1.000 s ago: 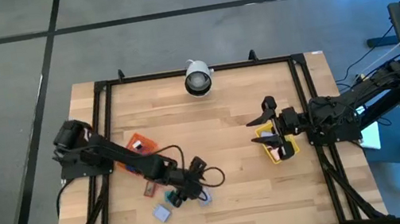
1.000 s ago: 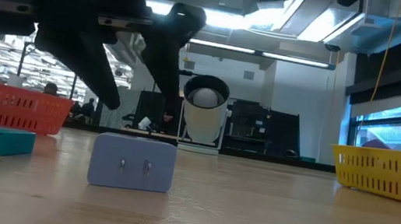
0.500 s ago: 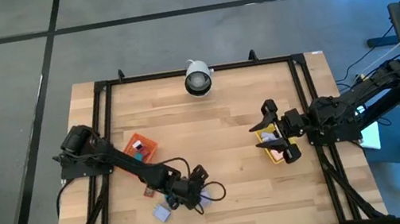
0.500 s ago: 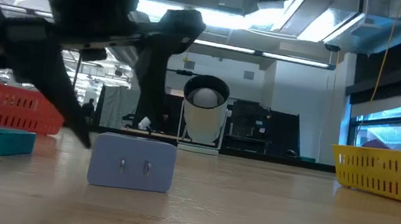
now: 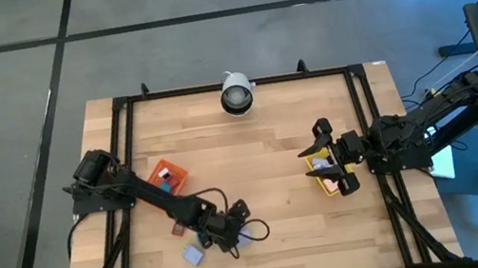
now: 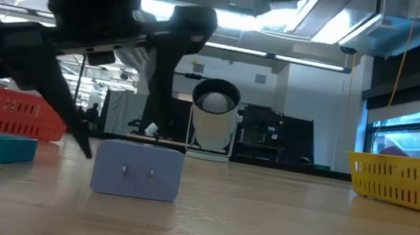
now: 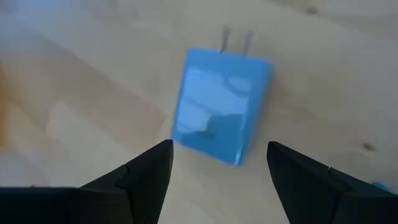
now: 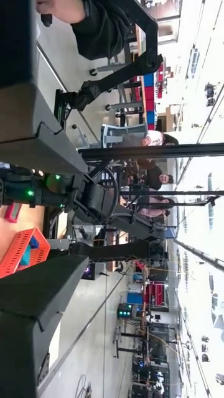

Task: Pick & Place Office items
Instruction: Put the right purple charger adapter into the yellow basket

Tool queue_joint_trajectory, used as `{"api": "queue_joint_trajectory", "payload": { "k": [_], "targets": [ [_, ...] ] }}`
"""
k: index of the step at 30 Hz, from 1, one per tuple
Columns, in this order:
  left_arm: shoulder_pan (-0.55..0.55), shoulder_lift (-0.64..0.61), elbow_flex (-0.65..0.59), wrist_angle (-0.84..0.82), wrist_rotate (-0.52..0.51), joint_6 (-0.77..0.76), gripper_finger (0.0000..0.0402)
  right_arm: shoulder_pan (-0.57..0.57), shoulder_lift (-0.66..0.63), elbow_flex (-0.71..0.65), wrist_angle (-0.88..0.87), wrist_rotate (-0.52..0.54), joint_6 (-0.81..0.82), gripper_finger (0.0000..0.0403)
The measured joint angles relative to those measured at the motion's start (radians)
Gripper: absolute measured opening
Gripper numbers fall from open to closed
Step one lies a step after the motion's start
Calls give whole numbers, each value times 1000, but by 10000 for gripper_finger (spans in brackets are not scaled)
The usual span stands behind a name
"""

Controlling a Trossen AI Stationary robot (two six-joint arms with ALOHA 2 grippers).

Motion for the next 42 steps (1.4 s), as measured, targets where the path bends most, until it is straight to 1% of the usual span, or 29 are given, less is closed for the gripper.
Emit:
{"api": "queue_joint_trajectory", "payload": {
  "k": [5, 10, 12, 20, 24, 28, 30, 34, 42],
  "targets": [
    [-2, 0, 0, 18, 13, 30, 256, 0, 0, 0, 0, 0, 0, 223],
    [4, 0, 37, 20, 5, 58, 256, 0, 0, 0, 11, 0, 1, 223],
    [11, 0, 52, 16, 26, 55, 256, 0, 0, 0, 18, 0, 3, 223],
    [35, 21, 62, -58, 172, 8, 256, 0, 0, 0, 27, -3, 12, 223],
    [36, 44, 84, -86, 152, 46, 256, 0, 0, 0, 29, -3, 18, 223],
    [40, 97, 176, -186, 60, 53, 256, 0, 0, 0, 29, -12, 23, 223],
    [43, 131, 236, -250, 30, 50, 256, 0, 0, 0, 30, -28, 23, 223],
    [43, 165, 303, -295, 20, 58, 255, 0, 0, 0, 29, -29, 24, 223],
    [47, 164, 307, -289, 32, 169, 255, 0, 0, 0, 29, -56, 27, 223]
  ]
}}
